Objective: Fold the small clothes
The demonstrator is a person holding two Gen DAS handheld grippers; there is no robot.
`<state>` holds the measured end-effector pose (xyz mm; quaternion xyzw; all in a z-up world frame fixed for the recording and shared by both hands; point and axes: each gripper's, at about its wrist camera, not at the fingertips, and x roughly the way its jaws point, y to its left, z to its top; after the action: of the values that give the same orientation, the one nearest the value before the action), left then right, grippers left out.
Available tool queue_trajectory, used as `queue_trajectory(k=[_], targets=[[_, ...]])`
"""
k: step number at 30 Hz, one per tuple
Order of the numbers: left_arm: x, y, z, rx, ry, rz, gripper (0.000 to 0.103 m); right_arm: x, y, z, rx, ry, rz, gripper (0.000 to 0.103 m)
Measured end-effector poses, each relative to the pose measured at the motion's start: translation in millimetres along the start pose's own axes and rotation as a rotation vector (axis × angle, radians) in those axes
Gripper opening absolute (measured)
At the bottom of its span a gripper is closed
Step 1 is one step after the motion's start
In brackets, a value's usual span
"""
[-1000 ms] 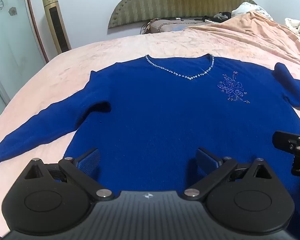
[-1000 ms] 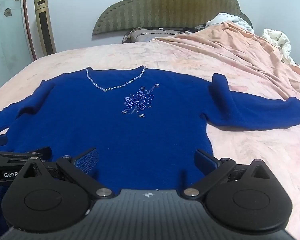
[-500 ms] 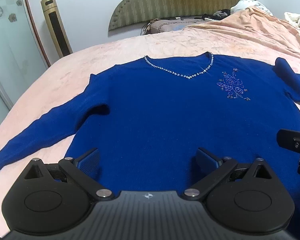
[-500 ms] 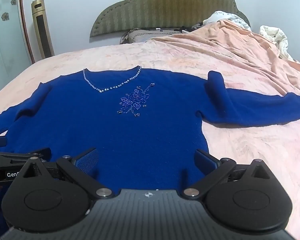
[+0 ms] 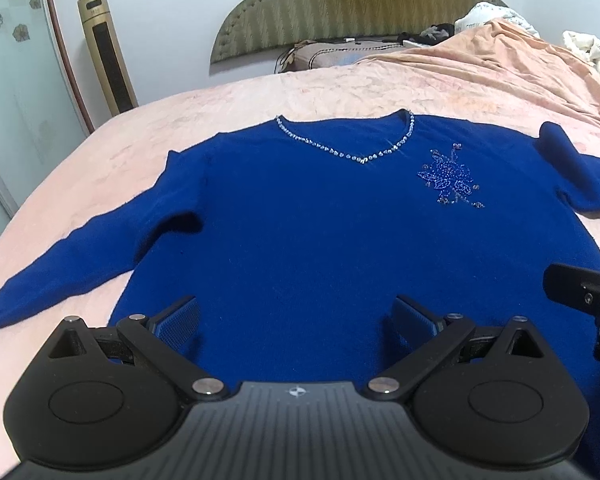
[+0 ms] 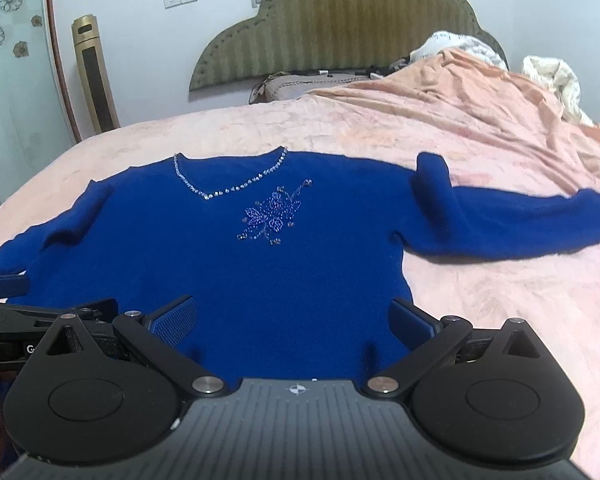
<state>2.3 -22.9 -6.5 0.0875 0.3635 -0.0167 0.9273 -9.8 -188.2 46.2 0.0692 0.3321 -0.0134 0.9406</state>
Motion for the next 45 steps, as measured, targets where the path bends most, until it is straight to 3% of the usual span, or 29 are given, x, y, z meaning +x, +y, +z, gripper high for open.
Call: queue_trajectory(k=[16,38,45], targets=[[3,-4,-1,0.016,0.009,0.013,0.103,0,-7,-3,0.064,0.01,0.083,0.103],[7,-21,8,0.045,0.011,0.02,0.103,0,-21,-2,0.087,-0.008,0.083,0.103],[14,-33,18,0.054,0.022,0.026,0.103,0,-35,4,0.09,-0.051,0.101,0.103]])
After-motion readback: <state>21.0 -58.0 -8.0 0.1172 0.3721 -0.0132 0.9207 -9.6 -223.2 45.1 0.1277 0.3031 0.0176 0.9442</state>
